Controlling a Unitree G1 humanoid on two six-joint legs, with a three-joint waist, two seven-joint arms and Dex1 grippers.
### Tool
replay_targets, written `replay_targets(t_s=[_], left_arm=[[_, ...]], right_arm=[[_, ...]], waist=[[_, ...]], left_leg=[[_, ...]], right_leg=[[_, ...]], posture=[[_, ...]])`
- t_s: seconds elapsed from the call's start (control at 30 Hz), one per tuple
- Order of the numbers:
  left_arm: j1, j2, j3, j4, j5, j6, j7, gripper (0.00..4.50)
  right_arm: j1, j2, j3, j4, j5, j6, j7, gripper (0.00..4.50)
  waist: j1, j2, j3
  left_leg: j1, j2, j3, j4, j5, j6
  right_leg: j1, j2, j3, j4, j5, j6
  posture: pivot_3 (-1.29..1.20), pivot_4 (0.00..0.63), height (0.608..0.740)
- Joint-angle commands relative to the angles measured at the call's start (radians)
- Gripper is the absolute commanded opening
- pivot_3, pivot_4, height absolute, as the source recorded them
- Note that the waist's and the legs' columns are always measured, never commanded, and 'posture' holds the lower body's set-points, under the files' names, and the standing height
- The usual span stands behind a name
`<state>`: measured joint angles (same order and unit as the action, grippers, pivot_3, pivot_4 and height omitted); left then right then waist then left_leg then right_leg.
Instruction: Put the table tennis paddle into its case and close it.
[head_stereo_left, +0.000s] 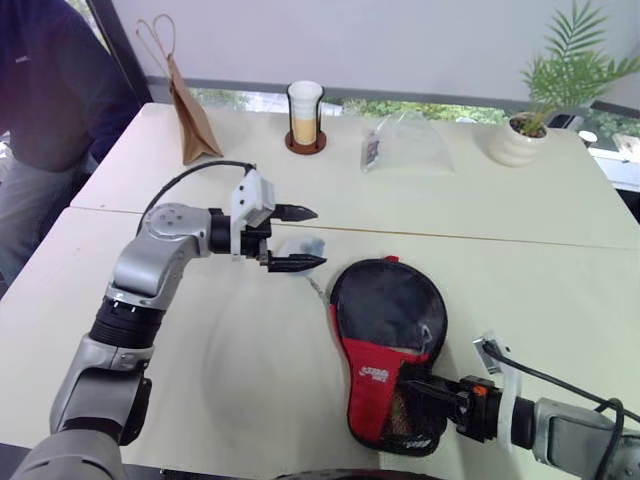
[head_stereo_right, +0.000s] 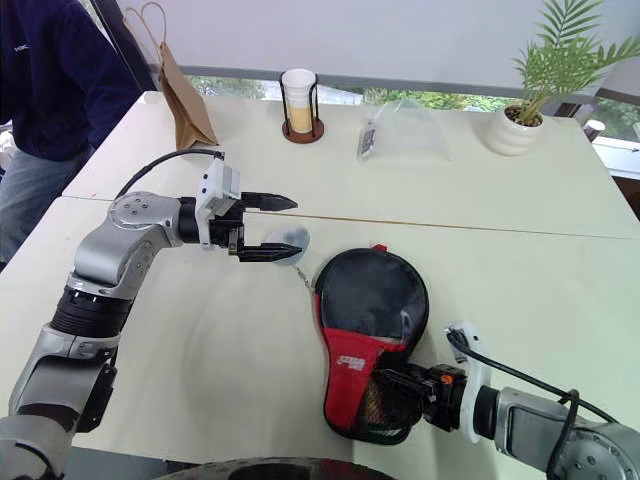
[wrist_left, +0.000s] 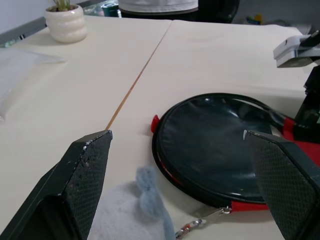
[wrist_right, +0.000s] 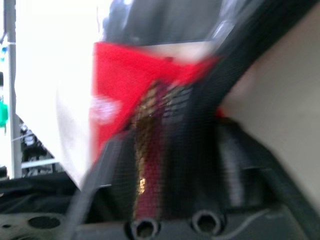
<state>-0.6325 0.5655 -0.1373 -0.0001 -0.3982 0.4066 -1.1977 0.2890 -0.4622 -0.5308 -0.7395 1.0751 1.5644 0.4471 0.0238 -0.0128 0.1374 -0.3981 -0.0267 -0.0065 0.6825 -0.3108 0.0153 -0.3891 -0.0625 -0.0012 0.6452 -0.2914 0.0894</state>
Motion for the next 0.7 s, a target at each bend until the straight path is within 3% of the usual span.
replay_targets(t_s=[0.03,0.2,0.33,0.5,0.7], left_arm=[[0.01,0.03,0.008,-0.008,0.029,-0.049,-0.011,4.4],[0.017,0.086,0.003,0.027,0.077,-0.112,-0.038,4.4],[0.013,0.12,-0.009,0.089,0.133,-0.193,-0.061,4.4],[-0.006,0.106,-0.003,0.144,0.14,-0.217,-0.075,4.4],[-0.023,0.076,-0.013,0.212,0.159,-0.241,-0.071,4.4]], right_arm=[[0.01,-0.155,-0.017,0.121,-0.109,-0.064,0.008,4.47],[-0.04,-0.422,-0.025,0.2,-0.141,-0.243,0.185,4.47],[-0.178,-0.54,0.075,0.197,-0.221,-0.414,0.267,4.47],[-0.475,-0.493,0.351,0.206,-0.338,-0.577,0.271,4.47],[-0.592,-0.408,0.672,0.29,-0.559,-0.77,0.317,4.47]], waist=[[0.0,-0.001,0.0],[0.005,0.001,0.001],[0.0,0.005,0.003],[-0.016,0.005,0.004],[-0.009,0.005,0.004]], left_leg=[[0.002,0.0,0.0,0.0,-0.001,0.001],[0.006,-0.001,0.001,0.0,-0.002,0.004],[0.005,0.0,0.001,-0.001,-0.002,0.003],[0.002,0.001,0.001,-0.002,-0.001,0.002],[-0.012,-0.001,0.001,0.002,0.003,-0.005]], right_leg=[[0.002,0.0,0.0,0.0,0.0,0.0],[0.01,-0.002,0.0,-0.01,0.0,0.0],[0.009,-0.002,0.0,-0.009,0.001,0.001],[0.004,0.0,0.0,-0.008,0.001,0.001],[-0.013,-0.001,0.0,0.002,0.001,0.001]], posture=[[0.0,0.15,0.74],[0.0,0.15,0.74],[0.0,0.15,0.74],[0.0,0.15,0.74],[0.0,0.15,0.74]])
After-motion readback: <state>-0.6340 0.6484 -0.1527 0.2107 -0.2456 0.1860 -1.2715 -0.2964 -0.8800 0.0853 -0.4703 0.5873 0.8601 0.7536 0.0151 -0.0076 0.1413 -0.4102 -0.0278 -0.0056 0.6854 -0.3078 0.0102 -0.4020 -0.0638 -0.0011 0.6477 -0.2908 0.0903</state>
